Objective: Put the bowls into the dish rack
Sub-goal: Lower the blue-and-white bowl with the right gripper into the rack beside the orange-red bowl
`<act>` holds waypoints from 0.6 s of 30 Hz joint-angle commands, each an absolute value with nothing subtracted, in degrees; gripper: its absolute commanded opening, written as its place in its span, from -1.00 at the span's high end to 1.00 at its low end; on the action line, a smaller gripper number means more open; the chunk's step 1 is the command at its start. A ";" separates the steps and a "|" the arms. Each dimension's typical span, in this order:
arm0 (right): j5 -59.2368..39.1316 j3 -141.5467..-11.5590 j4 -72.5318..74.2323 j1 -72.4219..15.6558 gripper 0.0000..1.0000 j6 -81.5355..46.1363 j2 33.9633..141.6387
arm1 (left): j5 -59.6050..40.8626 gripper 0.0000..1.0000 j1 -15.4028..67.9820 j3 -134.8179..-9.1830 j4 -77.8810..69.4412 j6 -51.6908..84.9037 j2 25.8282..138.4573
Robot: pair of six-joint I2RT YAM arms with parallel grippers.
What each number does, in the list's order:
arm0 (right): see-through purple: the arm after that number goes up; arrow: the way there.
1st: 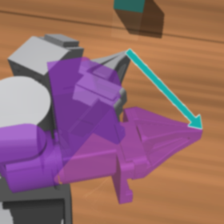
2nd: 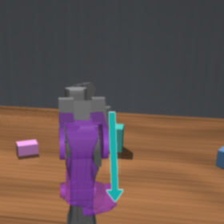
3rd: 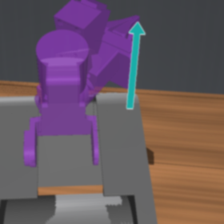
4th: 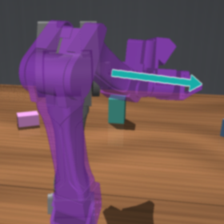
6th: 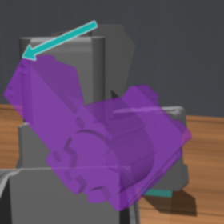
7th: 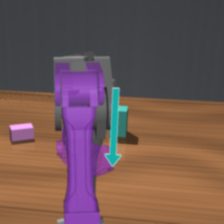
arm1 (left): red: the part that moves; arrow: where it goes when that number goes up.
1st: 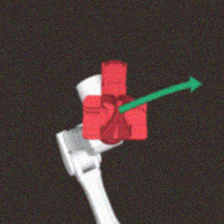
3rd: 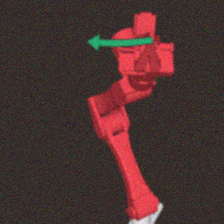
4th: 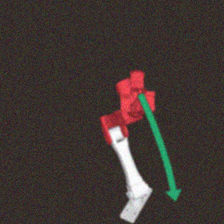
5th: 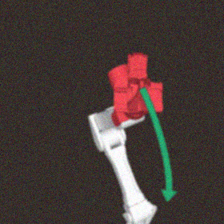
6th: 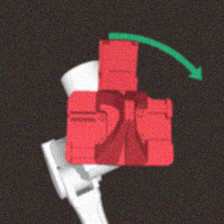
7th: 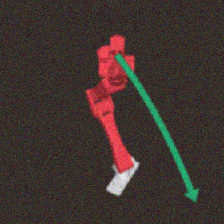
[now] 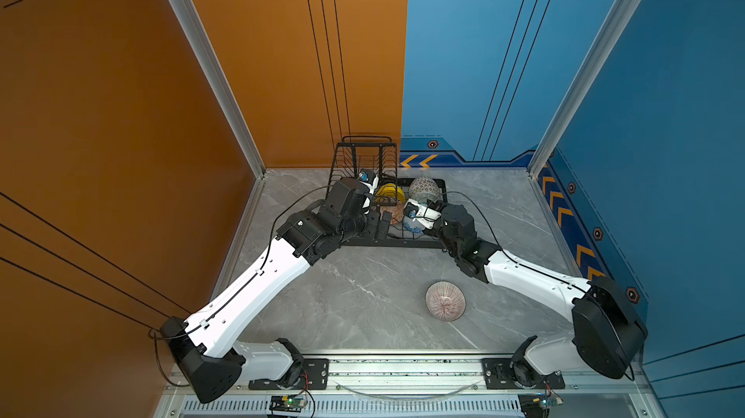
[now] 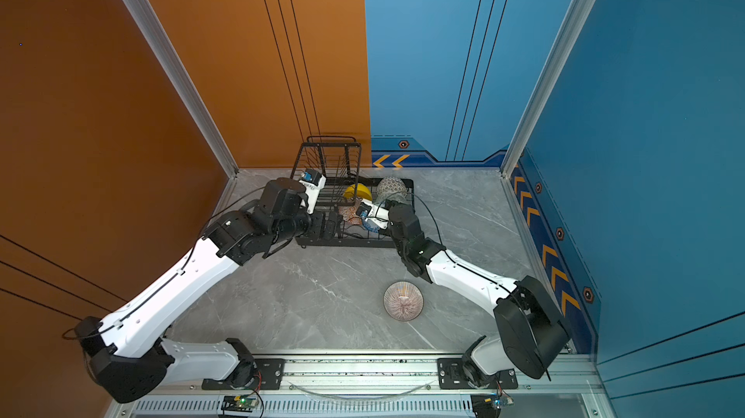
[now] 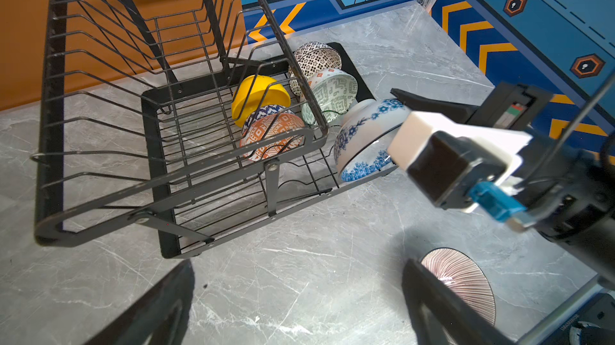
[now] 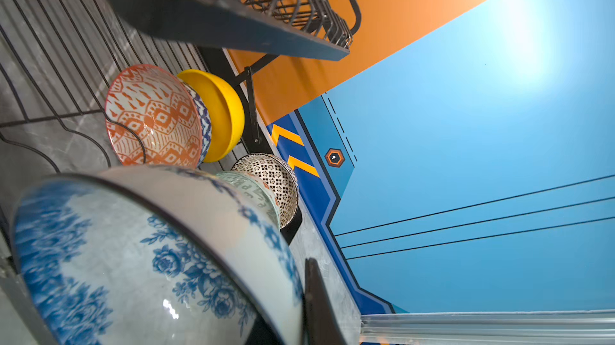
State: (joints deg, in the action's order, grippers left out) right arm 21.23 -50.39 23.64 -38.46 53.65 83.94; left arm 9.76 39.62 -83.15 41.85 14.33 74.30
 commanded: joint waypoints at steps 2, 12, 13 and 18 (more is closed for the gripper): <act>24.16 -49.12 38.24 -39.36 1.00 63.18 86.63 | 8.56 -0.96 38.71 -83.02 42.71 13.47 74.19; 29.30 -53.98 37.18 -39.82 1.00 66.27 94.51 | 8.61 -0.95 38.50 -82.47 42.74 13.37 73.89; 29.74 -54.37 37.33 -39.81 1.00 66.23 95.17 | 8.58 -0.96 38.50 -82.38 42.74 13.28 73.79; 31.62 -56.42 39.26 -39.81 1.00 67.72 98.77 | 8.32 -0.96 38.23 -82.10 42.71 13.27 73.67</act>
